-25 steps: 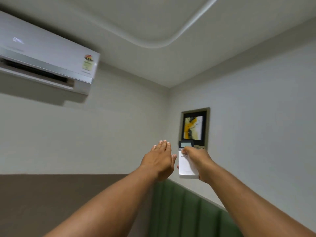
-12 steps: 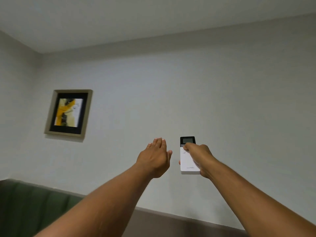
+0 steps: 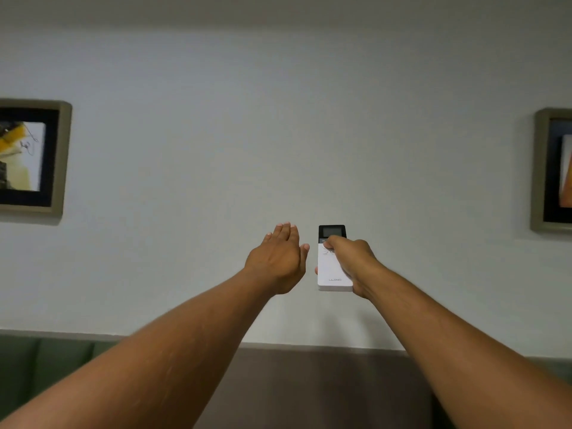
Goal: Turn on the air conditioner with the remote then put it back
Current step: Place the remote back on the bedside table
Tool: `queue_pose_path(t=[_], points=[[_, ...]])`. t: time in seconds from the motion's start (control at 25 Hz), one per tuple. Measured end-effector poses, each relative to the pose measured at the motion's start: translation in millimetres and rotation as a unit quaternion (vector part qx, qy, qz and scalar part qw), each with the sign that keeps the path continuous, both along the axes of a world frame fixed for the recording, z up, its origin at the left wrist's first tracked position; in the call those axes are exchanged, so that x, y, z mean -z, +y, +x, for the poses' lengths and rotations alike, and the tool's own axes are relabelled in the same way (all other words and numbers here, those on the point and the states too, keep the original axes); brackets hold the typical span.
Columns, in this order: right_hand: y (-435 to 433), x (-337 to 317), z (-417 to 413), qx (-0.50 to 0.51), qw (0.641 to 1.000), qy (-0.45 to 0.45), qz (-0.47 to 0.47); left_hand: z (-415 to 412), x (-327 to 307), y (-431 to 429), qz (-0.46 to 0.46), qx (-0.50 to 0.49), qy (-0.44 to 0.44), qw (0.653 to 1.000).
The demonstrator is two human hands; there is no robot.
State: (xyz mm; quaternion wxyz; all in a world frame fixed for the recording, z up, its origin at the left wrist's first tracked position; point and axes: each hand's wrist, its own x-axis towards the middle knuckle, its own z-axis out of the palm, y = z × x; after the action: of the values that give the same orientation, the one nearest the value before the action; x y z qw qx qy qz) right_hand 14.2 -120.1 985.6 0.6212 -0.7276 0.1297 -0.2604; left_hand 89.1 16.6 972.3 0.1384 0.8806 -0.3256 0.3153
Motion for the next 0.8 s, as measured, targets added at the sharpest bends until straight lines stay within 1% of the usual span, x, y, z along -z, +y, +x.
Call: queue_pose_path(t=[0.08,0.2,0.28,0.4,0.48,0.56,0.64,0.68,0.72,0.8], points=[[1.3,18.1,4.0,-0.001,1.0,0.011,0.005,3.3,12.8,0.5,0.006,-0.001,0.009,1.0],[-0.3,63.6,13.1,0.0,0.999,0.034,0.013,9.6,50.7,0.0,0.004,0.005,0.053,0.999],[-0.7,107.0,20.1,0.002,0.998,0.065,0.024,12.6,93.7,-1.2,0.015,0.008,0.094,0.995],[-0.6,189.1,27.3,-0.002,0.992,0.109,0.059,21.3,176.3,-2.8,0.025,0.02,0.155,0.987],[0.1,256.9,33.2,0.006,0.987,0.139,0.084,24.9,245.3,-5.8,0.029,0.029,0.208,0.977],[3.7,341.0,35.8,0.012,0.978,0.184,0.095,23.8,332.3,-9.3,0.034,0.022,0.269,0.962],[8.8,430.5,38.4,0.017,0.966,0.22,0.138,15.6,420.0,-9.9,0.042,0.009,0.336,0.941],[11.9,479.5,39.2,0.018,0.96,0.24,0.143,11.7,466.4,-9.7,0.043,0.006,0.369,0.929],[17.1,528.9,37.0,0.018,0.955,0.258,0.148,6.0,514.5,-7.9,0.038,0.004,0.395,0.918],[25.4,609.2,29.3,0.015,0.944,0.272,0.184,-8.8,591.3,-0.7,0.003,0.001,0.415,0.91]])
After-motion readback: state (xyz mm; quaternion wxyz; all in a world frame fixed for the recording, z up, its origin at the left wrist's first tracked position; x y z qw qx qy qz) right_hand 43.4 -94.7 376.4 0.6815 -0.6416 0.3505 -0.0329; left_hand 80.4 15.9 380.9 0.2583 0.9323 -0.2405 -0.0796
